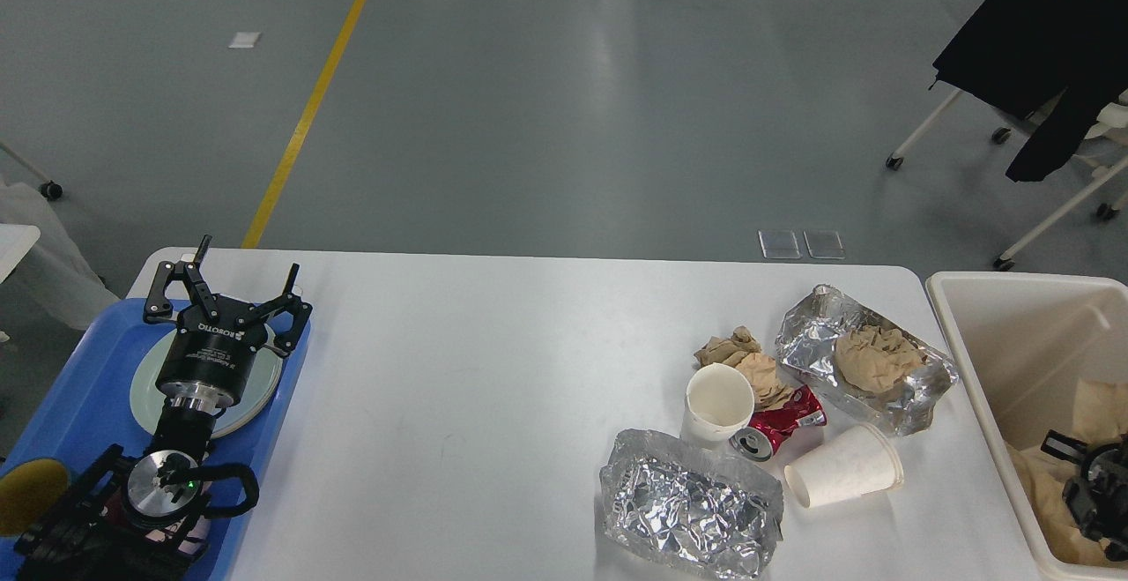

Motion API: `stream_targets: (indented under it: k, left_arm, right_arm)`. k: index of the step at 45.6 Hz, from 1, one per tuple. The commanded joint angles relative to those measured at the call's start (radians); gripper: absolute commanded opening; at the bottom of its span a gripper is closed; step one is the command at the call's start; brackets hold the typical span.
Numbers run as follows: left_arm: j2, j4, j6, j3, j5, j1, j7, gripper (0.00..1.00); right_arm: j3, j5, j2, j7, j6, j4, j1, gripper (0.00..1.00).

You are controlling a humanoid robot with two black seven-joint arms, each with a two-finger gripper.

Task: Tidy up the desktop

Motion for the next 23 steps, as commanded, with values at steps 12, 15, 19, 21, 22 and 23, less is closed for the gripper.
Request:
stream_targets:
  k: [12,15,19,21,22,23]
  left_arm:
    - [0.0,0.0,0.0,0.0,0.0,0.0,0.0,0.97]
    - [0.0,0.0,0.0,0.0,0.0,0.0,0.0,0.97]
    - [0.0,0.0,0.0,0.0,0.0,0.0,0.0,0.97]
    - [0.0,0.0,0.0,0.0,0.0,0.0,0.0,0.97]
    - [0.0,0.0,0.0,0.0,0.0,0.001,0.0,0.97]
    - [0.0,0.0,0.0,0.0,0.0,0.0,0.0,0.97]
  right_arm:
    - [-0.008,-0.002,-0.009,0.003,-0.058,-0.004,-0.037,1.0]
    - [-0.009,-0.004,-0.009,0.003,-0.068,-0.003,-0.038,1.0]
    - [-0.011,-0.005,-0.007,0.002,-0.068,-0.001,-0.038,1.0]
    - [-0.011,-0.007,-0.009,0.002,-0.068,0.002,-0.033,1.0]
    - [-0.011,-0.007,-0.009,0.002,-0.068,0.005,-0.03,1.0]
    - [-0.009,-0.008,-0.009,0.0,-0.068,0.006,-0.029,1.0]
